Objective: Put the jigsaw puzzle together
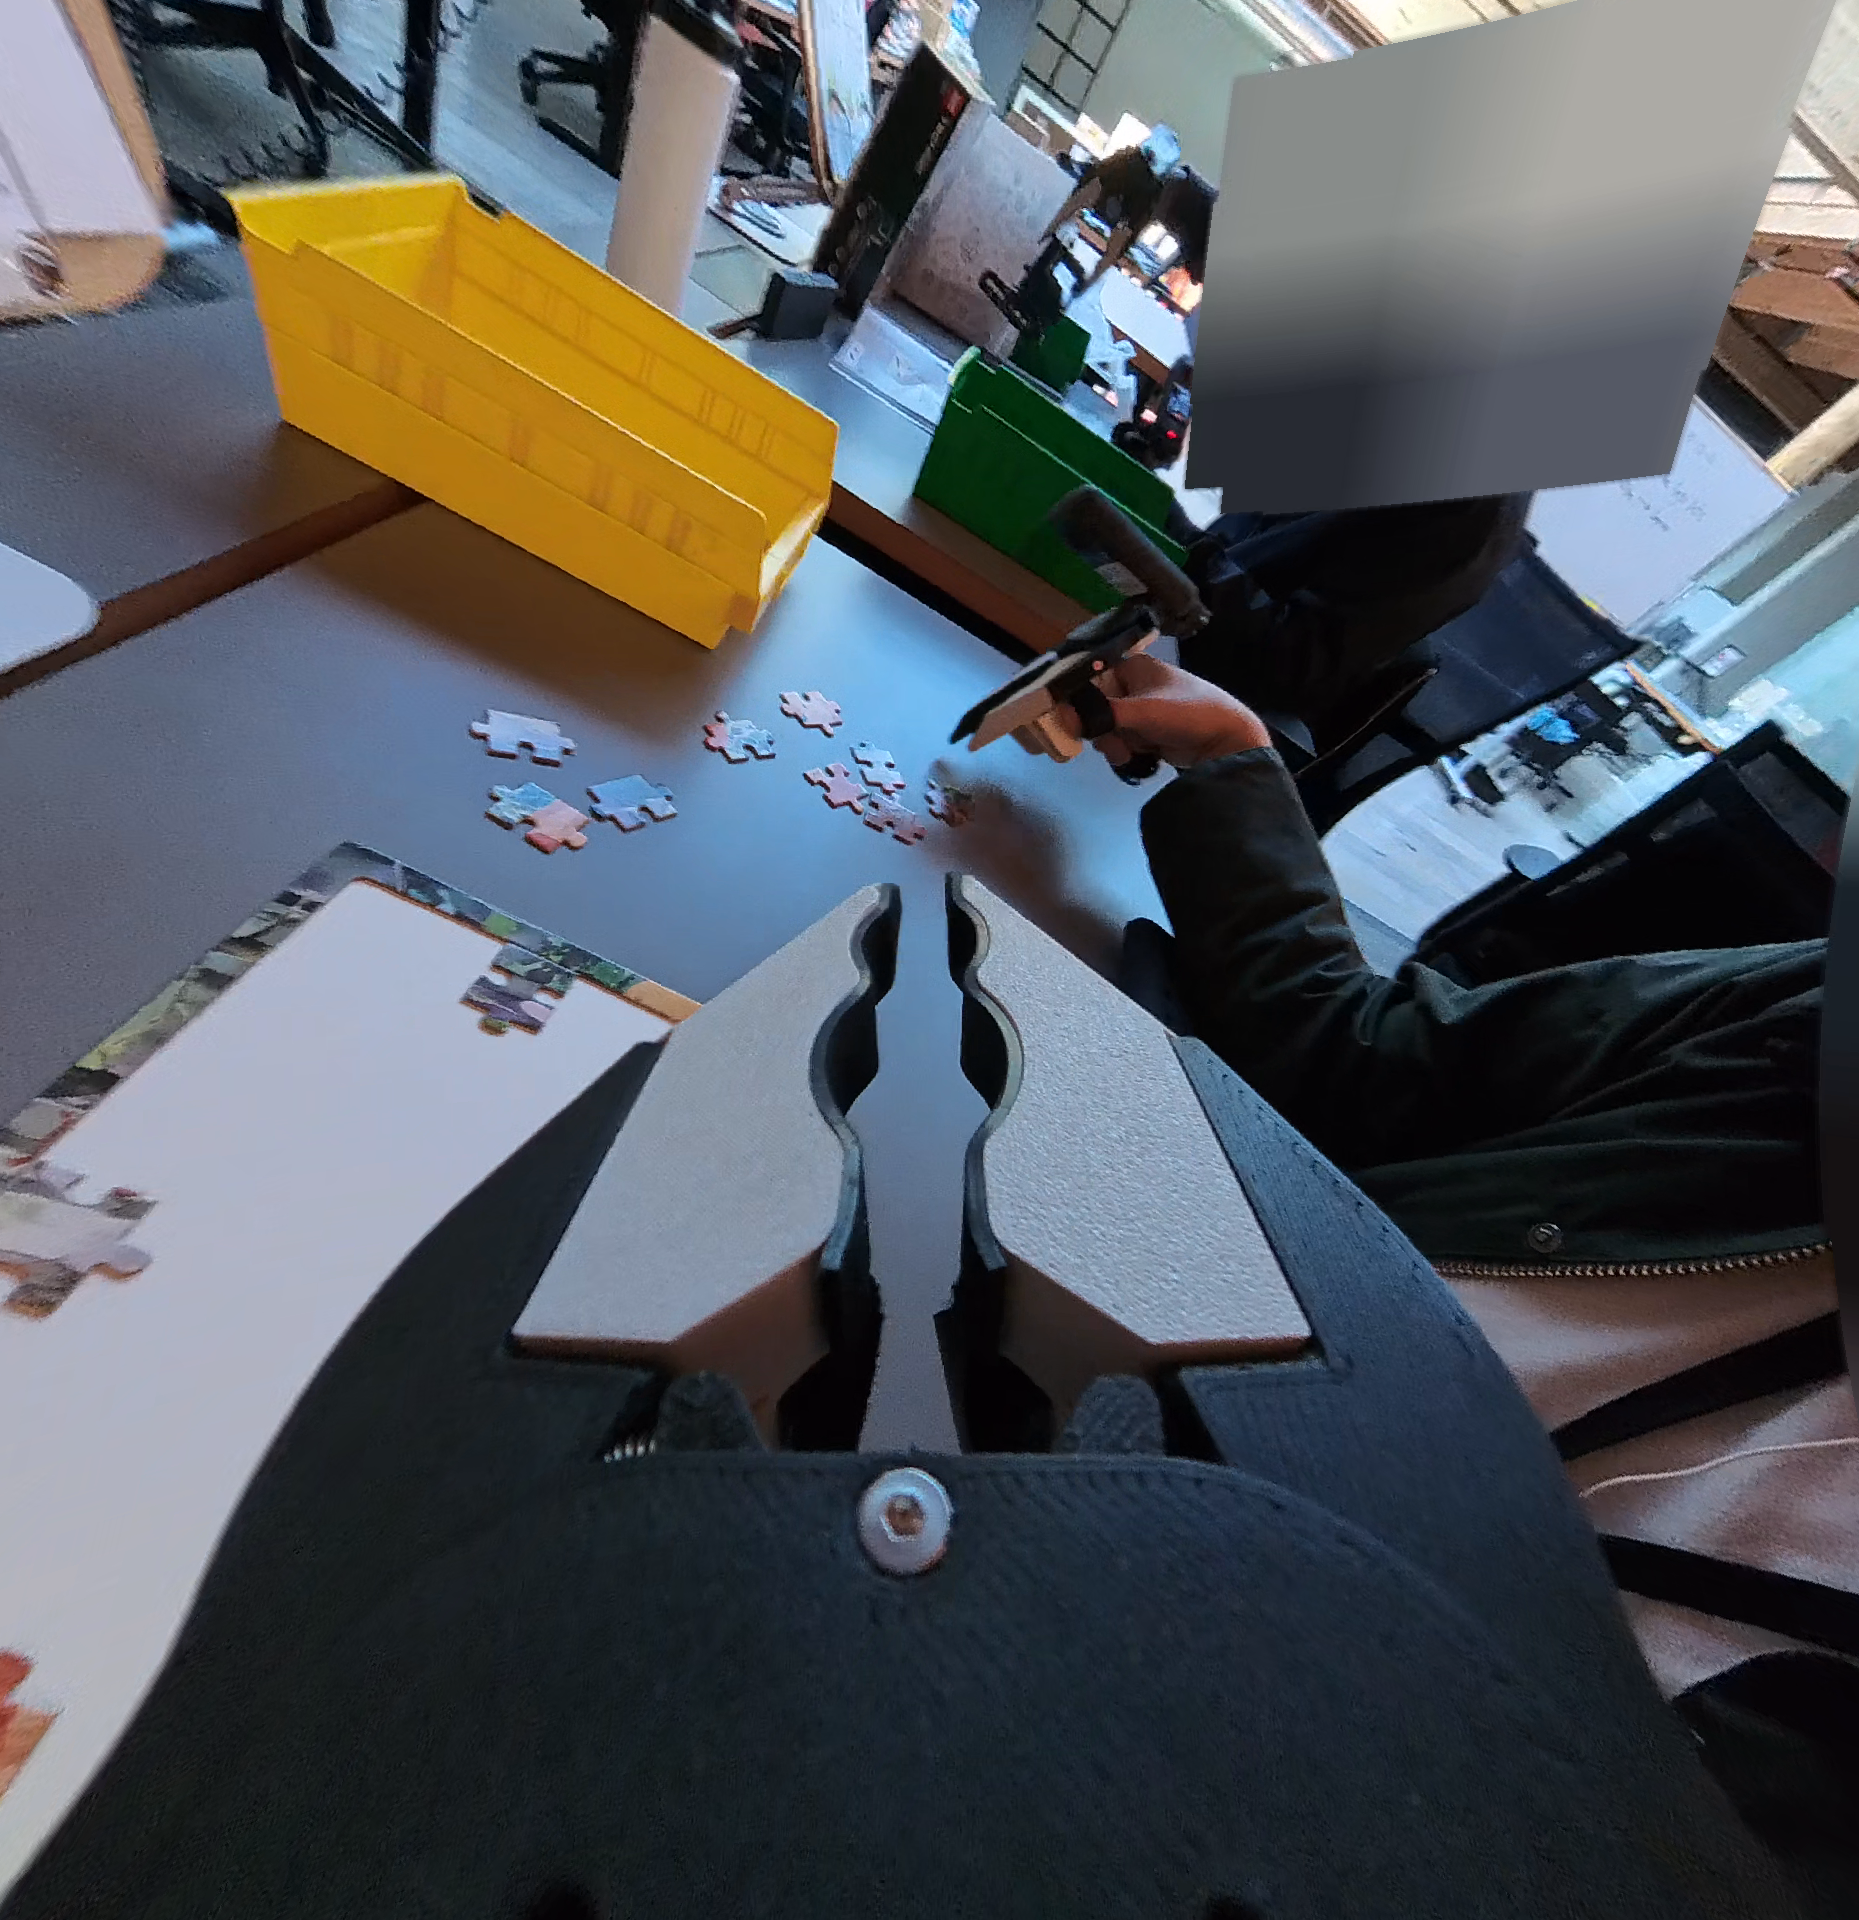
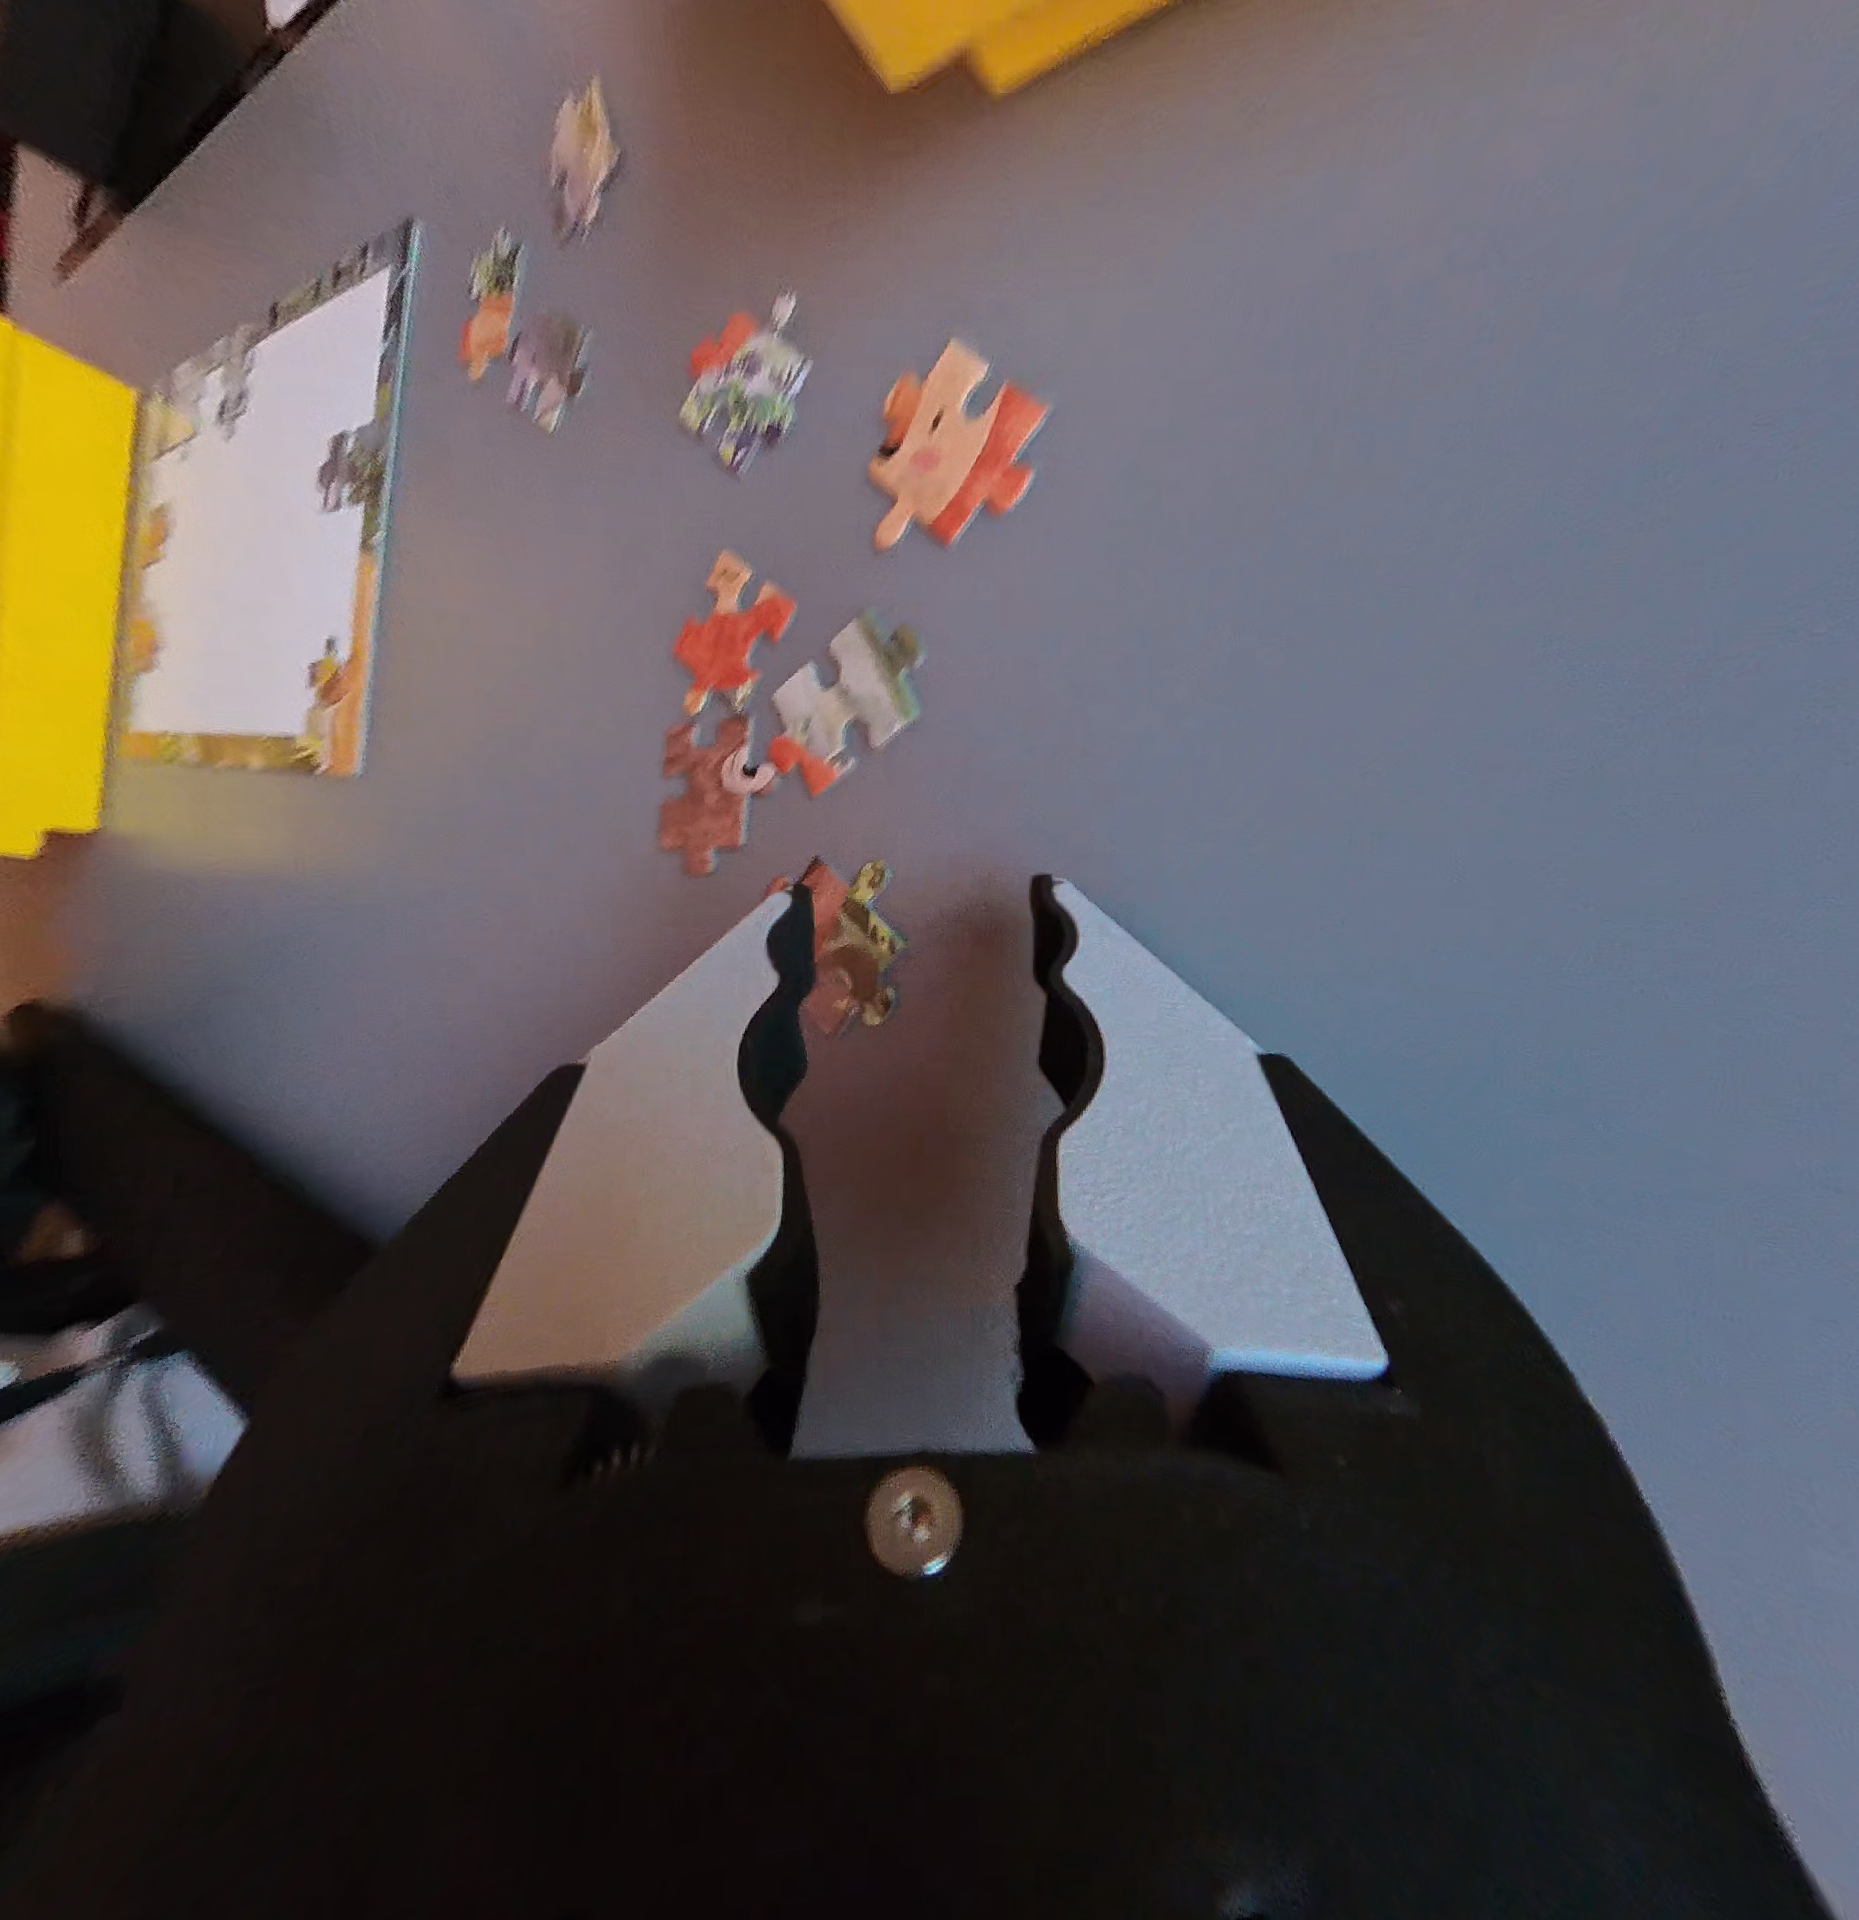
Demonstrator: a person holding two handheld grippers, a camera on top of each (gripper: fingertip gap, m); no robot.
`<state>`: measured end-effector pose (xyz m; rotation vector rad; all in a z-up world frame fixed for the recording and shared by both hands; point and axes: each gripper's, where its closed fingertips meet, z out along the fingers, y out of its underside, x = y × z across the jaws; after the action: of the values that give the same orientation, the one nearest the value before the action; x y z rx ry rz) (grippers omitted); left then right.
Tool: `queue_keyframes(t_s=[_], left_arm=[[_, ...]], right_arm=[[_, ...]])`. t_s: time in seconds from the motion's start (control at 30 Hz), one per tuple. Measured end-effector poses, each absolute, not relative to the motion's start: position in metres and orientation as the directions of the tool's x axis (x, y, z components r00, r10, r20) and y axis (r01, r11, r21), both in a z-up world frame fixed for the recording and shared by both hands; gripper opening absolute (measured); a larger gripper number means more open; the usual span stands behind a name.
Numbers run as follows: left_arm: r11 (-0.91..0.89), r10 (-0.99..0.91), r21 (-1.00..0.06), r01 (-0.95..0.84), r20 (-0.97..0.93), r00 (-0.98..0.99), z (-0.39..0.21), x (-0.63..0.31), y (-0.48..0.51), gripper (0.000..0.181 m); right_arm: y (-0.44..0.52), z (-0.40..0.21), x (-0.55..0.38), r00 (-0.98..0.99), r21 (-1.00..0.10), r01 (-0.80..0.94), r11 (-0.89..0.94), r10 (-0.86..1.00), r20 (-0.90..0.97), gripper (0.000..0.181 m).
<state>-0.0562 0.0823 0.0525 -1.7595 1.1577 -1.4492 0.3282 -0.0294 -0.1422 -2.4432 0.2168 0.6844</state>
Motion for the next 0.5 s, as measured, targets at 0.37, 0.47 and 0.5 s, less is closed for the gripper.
queue_keyframes(t_s=[0.37,0.47,0.5], left_arm=[[-0.222,-0.692,-0.932,-0.286,-0.056,0.72,0.074,-0.246,0.183,0.037],[-0.237,-0.665,-0.917,-0.32,-0.087,0.741,0.058,-0.276,0.181,0.052],[-0.258,-0.638,-0.897,-0.358,-0.12,0.76,0.048,-0.288,0.185,0.052]], right_arm=[[0.036,0.079,0.259,0.98,-0.972,-0.058,0.229,0.199,-0.011,0.043],[0.029,0.114,0.186,0.922,-0.893,-0.22,0.393,0.383,-0.059,0.042],[0.032,0.113,0.163,0.903,-0.891,-0.233,0.39,0.427,-0.05,0.041]])
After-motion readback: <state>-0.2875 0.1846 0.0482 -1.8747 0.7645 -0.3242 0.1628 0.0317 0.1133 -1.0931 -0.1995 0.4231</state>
